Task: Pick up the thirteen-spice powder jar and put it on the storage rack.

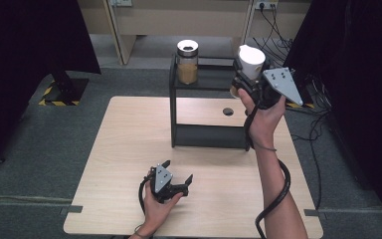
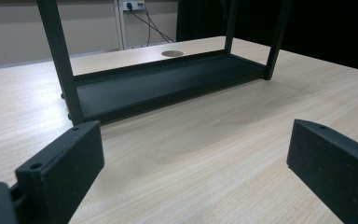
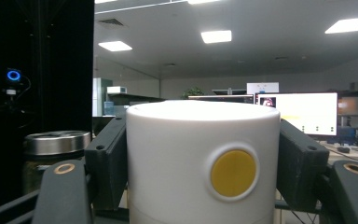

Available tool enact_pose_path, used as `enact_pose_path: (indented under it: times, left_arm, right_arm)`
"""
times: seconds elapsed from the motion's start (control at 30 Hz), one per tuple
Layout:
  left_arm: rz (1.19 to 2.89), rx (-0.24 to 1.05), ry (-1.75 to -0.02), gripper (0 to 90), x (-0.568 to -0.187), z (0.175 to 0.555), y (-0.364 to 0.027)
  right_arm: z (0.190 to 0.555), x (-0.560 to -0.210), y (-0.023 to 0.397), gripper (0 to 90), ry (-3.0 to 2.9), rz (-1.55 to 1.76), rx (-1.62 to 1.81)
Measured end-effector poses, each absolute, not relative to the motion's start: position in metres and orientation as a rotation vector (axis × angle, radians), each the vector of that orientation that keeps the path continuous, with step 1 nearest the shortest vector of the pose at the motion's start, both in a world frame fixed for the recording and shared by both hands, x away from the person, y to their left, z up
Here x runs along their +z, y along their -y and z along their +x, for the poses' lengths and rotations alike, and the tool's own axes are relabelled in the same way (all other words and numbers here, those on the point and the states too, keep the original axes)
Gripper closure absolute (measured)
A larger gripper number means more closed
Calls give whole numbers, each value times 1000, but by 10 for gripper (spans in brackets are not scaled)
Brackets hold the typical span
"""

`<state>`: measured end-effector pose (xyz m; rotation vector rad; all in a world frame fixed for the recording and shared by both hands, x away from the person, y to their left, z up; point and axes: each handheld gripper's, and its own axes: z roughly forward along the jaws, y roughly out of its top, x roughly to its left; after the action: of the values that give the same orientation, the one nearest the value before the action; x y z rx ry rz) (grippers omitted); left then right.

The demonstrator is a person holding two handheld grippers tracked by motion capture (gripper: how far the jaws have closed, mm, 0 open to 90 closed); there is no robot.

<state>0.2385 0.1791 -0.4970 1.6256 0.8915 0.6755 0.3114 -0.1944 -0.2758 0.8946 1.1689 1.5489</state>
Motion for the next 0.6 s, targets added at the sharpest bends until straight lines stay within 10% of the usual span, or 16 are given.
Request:
enact_pose_path:
  times: [0.6]
  left_arm:
    - [1628, 674, -886, 31, -497, 239, -179]
  right_arm:
    - [345, -263, 188, 308, -1167, 980, 1485]
